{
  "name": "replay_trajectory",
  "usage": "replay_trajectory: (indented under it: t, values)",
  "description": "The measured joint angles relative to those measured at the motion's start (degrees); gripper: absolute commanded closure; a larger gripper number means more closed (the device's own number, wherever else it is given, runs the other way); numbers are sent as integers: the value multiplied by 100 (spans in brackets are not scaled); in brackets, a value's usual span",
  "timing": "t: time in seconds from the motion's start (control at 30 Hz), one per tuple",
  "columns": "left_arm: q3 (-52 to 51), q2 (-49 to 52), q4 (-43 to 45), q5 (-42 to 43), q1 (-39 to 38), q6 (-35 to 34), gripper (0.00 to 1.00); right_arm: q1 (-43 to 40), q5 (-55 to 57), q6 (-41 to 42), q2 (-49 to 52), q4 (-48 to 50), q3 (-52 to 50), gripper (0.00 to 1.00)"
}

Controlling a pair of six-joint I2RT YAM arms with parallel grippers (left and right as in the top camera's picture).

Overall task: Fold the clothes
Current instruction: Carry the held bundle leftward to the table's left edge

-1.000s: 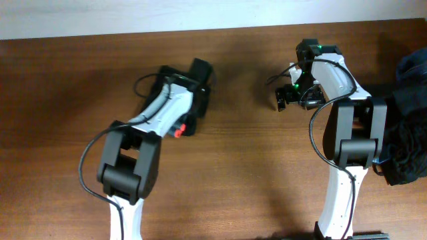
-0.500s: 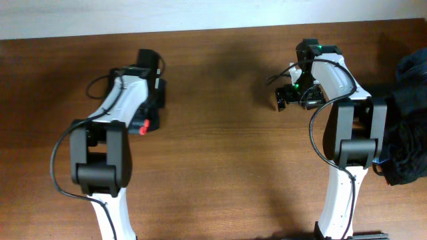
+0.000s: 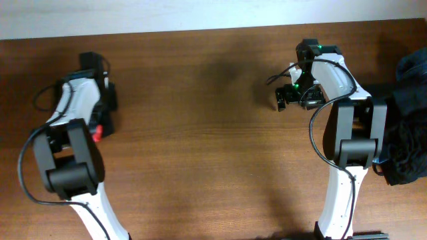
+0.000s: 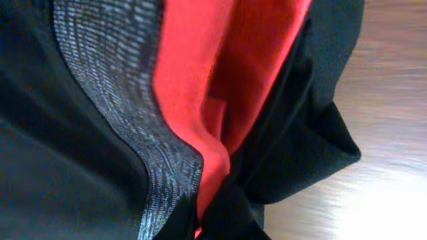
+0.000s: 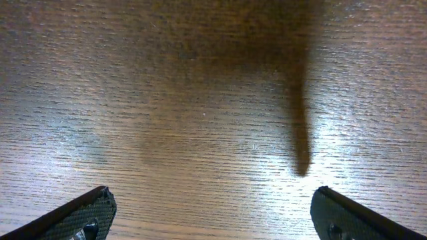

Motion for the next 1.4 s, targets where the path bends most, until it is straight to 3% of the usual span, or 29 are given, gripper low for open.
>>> replay_trajectory:
  t: [0.17,0.53,1.0,1.4]
  values:
    - [-28,7,374,-111,507,645,100,0,0,4,0,0,0,1]
    - [-55,13,1235,-136,1462,1235,100,0,0,4,0,0,0,1]
    - [-59,13,1952,363,2409,2312,96,0,0,7,0,0,0,1]
    - [-61,155,2264,791,2889,2608,96,0,0,2,0,0,0,1]
